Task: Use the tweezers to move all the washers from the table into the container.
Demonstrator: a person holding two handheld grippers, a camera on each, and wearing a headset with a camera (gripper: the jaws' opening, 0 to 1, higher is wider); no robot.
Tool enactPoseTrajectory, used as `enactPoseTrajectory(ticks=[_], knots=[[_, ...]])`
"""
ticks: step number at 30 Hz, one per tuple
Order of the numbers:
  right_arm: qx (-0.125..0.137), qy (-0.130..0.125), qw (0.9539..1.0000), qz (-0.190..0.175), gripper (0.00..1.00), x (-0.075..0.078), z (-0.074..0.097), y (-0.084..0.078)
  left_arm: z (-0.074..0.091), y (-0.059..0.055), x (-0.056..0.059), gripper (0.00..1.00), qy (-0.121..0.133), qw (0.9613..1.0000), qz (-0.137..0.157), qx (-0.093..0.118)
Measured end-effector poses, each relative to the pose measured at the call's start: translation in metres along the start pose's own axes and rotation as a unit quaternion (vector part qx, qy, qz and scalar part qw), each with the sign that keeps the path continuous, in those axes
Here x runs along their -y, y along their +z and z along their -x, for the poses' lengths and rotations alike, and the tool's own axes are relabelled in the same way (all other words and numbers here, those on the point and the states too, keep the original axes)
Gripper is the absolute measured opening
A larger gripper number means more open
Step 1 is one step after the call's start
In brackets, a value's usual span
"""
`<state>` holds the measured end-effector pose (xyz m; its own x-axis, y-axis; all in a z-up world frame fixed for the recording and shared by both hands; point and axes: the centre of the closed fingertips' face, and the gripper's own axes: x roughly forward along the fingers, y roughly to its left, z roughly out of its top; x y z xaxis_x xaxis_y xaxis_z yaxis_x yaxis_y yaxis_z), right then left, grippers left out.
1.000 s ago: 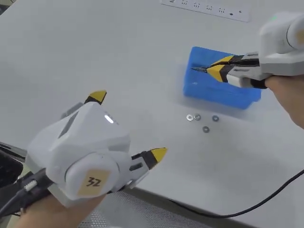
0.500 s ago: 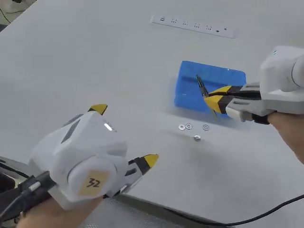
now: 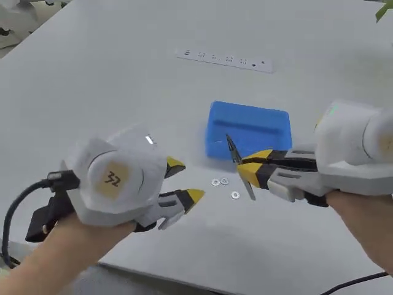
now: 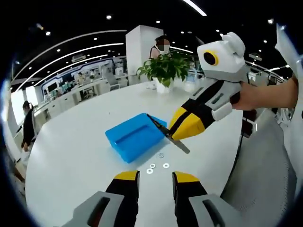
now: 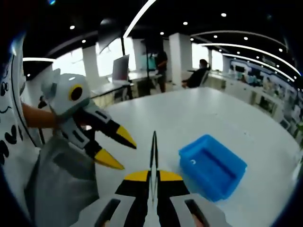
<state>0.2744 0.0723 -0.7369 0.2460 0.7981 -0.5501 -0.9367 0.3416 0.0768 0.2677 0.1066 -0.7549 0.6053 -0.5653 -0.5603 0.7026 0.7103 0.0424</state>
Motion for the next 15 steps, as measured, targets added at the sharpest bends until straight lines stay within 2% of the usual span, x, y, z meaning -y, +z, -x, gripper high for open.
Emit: enactPoseTrajectory(ticks=[1, 2, 3, 5, 9, 15], knots=[[-0.001, 0.0, 1.0, 0.003, 0.02, 0.0, 0.0, 0.0, -0.003, 0.003, 0.003, 0.23, -0.013, 0.9998, -0.013, -0.004], [-0.001, 0.001, 1.0, 0.004, 0.02, -0.001, 0.0, 0.0, -0.004, 0.005, 0.004, 0.21, -0.014, 0.9996, -0.024, -0.004], [0.001, 0.002, 1.0, 0.004, 0.02, -0.002, 0.001, 0.001, -0.006, 0.007, 0.007, 0.18, -0.02, 0.9986, -0.048, -0.008], [0.01, 0.005, 0.9999, -0.002, 0.02, -0.003, 0.002, 0.006, -0.008, 0.01, 0.011, 0.11, -0.028, 0.9973, -0.068, -0.01], [0.015, 0.007, 0.9999, -0.001, 0.02, -0.004, 0.001, 0.01, -0.012, 0.02, 0.018, 0.1, -0.036, 0.9969, -0.07, -0.003], [0.023, 0.011, 0.9997, -0.001, 0.02, -0.008, 0.002, 0.013, -0.016, 0.032, 0.027, 0.08, -0.044, 0.9942, -0.098, 0.004]])
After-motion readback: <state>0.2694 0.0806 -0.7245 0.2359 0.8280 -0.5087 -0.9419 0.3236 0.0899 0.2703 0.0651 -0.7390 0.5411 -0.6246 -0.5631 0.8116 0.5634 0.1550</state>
